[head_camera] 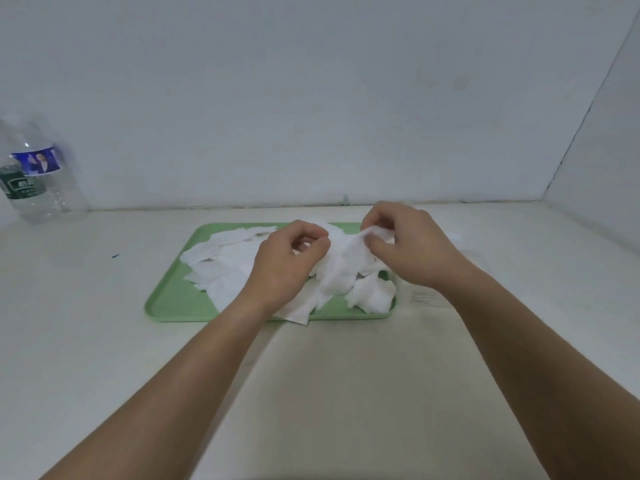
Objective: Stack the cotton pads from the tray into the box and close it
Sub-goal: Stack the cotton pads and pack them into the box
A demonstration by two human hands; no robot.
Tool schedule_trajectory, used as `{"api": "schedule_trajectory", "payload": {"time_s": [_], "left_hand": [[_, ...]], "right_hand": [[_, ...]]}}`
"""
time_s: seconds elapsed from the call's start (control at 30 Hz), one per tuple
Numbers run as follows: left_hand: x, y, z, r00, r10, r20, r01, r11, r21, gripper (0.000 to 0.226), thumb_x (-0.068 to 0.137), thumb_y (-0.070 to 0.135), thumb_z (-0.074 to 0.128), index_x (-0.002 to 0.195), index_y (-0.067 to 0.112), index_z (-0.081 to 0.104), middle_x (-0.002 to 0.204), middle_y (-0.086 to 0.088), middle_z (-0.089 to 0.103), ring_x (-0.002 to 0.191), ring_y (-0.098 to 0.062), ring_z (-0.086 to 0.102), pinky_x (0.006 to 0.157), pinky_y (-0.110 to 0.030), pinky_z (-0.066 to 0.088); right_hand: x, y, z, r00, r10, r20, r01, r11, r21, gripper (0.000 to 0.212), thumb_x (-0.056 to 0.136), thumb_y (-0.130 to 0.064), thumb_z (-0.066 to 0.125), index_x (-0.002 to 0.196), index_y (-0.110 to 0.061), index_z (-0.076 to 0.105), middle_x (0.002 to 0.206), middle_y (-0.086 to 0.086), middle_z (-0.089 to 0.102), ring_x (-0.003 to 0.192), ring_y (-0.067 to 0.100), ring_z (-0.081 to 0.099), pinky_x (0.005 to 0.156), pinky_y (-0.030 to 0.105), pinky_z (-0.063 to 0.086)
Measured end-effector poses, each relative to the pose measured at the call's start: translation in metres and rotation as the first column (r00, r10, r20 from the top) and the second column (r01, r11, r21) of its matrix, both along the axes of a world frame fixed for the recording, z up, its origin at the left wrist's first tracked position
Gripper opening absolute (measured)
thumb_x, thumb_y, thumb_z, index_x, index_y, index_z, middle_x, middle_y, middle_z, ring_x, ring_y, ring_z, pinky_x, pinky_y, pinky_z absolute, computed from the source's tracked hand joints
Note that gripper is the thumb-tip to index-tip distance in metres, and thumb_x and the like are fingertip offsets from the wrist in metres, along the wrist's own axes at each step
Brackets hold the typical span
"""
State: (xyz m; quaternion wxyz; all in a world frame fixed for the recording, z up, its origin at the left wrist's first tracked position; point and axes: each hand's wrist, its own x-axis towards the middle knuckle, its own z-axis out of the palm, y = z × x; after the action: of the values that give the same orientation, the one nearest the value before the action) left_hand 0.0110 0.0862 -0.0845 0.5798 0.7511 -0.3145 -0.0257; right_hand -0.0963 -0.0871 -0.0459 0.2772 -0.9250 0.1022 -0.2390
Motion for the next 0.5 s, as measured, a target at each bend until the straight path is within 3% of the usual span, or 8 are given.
{"api": "schedule_trajectory", "payload": {"time_s": [0.07, 0.2, 0.33, 0.5], "left_hand": [[-0.004, -0.002, 0.004, 0.997, -0.068, -0.035, 0.066, 0.996, -0.063, 0.011, 0.095, 0.028, 0.067, 0.104, 0.024, 0.072, 0.100, 0.013, 0.074, 0.093, 0.000, 0.065, 0.078, -0.009, 0.045], [-0.008, -0.004, 0.010, 0.965, -0.205, -0.162, 0.179, 0.971, -0.159, 0.024, 0.090, 0.019, 0.075, 0.113, 0.015, 0.070, 0.099, 0.000, 0.078, 0.090, -0.009, 0.074, 0.073, -0.018, 0.054], [-0.003, -0.007, 0.007, 0.963, -0.179, -0.200, 0.145, 0.974, -0.172, 0.022, 0.087, 0.006, 0.076, 0.109, 0.004, 0.070, 0.095, -0.008, 0.079, 0.085, -0.017, 0.076, 0.069, -0.025, 0.059], [0.006, -0.007, 0.006, 0.953, -0.084, -0.290, 0.030, 0.982, -0.187, 0.013, 0.089, 0.013, 0.075, 0.101, 0.009, 0.072, 0.090, -0.005, 0.079, 0.084, -0.020, 0.076, 0.073, -0.033, 0.061]], "right_hand": [[0.002, 0.003, 0.000, 0.995, 0.031, 0.096, -0.050, 0.980, 0.194, 0.014, 0.089, -0.015, 0.062, 0.088, -0.028, 0.066, 0.090, -0.009, 0.068, 0.082, 0.009, 0.063, 0.066, 0.025, 0.050], [0.011, 0.009, -0.007, 0.985, 0.059, 0.159, -0.128, 0.877, 0.463, 0.012, 0.087, -0.013, 0.070, 0.098, -0.018, 0.071, 0.092, -0.002, 0.075, 0.087, 0.015, 0.072, 0.076, 0.037, 0.059], [0.018, 0.016, -0.011, 0.981, 0.009, 0.192, -0.122, 0.802, 0.585, 0.022, 0.084, -0.014, 0.076, 0.106, -0.017, 0.070, 0.088, 0.003, 0.077, 0.080, 0.018, 0.075, 0.075, 0.039, 0.062], [0.028, 0.022, -0.015, 0.978, -0.077, 0.196, -0.070, 0.759, 0.647, 0.030, 0.087, -0.025, 0.075, 0.114, -0.018, 0.065, 0.089, 0.004, 0.074, 0.082, 0.015, 0.074, 0.074, 0.032, 0.062]]}}
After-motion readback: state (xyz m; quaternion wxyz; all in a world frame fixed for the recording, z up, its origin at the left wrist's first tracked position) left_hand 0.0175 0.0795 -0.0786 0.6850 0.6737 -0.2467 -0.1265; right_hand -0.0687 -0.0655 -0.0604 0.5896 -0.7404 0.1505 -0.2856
